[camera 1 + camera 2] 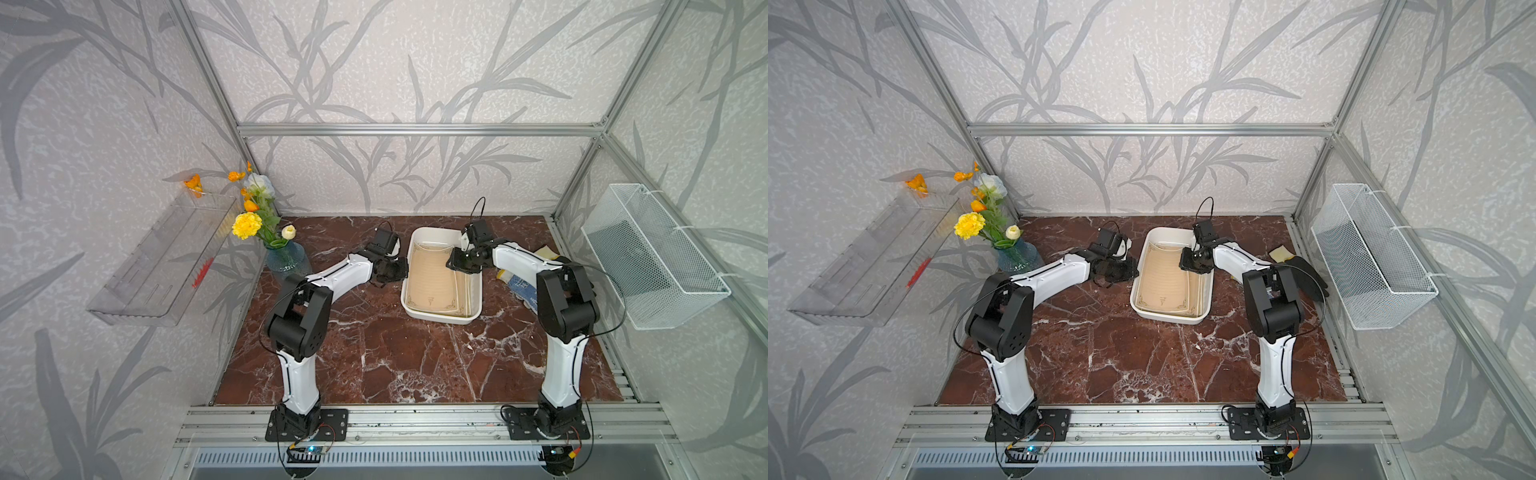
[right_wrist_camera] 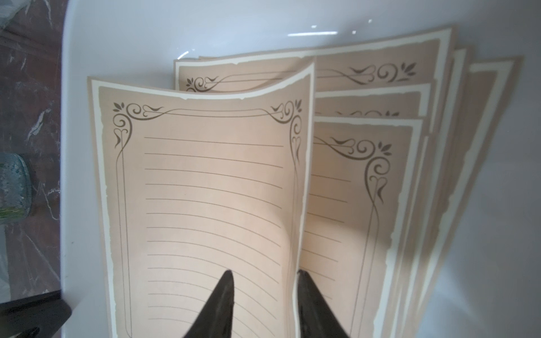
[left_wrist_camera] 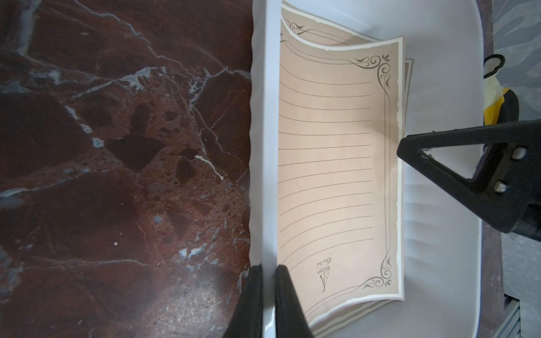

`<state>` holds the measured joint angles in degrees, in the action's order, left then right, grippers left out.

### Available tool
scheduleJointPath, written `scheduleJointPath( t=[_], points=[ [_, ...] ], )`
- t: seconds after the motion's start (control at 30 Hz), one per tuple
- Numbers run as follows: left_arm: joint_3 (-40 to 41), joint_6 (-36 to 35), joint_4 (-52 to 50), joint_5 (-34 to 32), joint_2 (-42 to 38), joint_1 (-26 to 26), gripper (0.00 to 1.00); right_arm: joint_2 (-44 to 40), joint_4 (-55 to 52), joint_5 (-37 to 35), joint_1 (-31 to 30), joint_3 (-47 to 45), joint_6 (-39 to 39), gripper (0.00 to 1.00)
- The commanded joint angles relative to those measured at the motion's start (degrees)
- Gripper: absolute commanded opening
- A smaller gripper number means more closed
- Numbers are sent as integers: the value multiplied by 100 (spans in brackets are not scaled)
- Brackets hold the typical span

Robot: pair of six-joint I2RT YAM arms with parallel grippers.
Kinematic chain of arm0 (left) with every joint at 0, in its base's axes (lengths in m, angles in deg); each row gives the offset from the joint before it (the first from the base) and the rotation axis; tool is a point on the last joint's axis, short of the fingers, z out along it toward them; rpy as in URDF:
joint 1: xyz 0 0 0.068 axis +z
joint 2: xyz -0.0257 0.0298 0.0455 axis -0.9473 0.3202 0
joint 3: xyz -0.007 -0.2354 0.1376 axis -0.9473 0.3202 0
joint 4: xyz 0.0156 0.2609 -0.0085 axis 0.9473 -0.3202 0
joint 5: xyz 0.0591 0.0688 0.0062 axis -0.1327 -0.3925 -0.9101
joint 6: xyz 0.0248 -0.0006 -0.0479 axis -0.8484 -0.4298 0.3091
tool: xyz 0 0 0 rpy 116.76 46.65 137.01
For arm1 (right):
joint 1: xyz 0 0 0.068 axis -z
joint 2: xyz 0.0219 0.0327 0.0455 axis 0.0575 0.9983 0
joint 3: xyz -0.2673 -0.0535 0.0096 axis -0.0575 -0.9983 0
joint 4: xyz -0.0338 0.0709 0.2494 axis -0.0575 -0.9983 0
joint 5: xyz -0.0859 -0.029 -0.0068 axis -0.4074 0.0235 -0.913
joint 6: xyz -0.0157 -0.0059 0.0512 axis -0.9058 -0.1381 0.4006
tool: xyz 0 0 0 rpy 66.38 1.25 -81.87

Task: Take out the stationery paper from the storage box
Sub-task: Pick up the stationery paper from the storage box.

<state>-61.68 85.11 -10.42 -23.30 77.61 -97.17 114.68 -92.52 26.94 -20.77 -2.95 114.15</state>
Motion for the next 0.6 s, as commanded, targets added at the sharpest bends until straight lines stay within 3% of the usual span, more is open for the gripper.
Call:
scheduleJointPath(
  t=[0.0, 0.33, 0.57],
  points=[
    [70, 22, -266, 75, 127, -115, 10, 117, 295, 370, 82, -151, 195, 34],
    [66, 34, -246, 65, 158, -136, 11, 204, 697, 880, 104, -244, 346, 17],
    [81, 43, -225, 62, 138, -155, 11, 395, 459, 713, 109, -127, 261, 19]
  ],
)
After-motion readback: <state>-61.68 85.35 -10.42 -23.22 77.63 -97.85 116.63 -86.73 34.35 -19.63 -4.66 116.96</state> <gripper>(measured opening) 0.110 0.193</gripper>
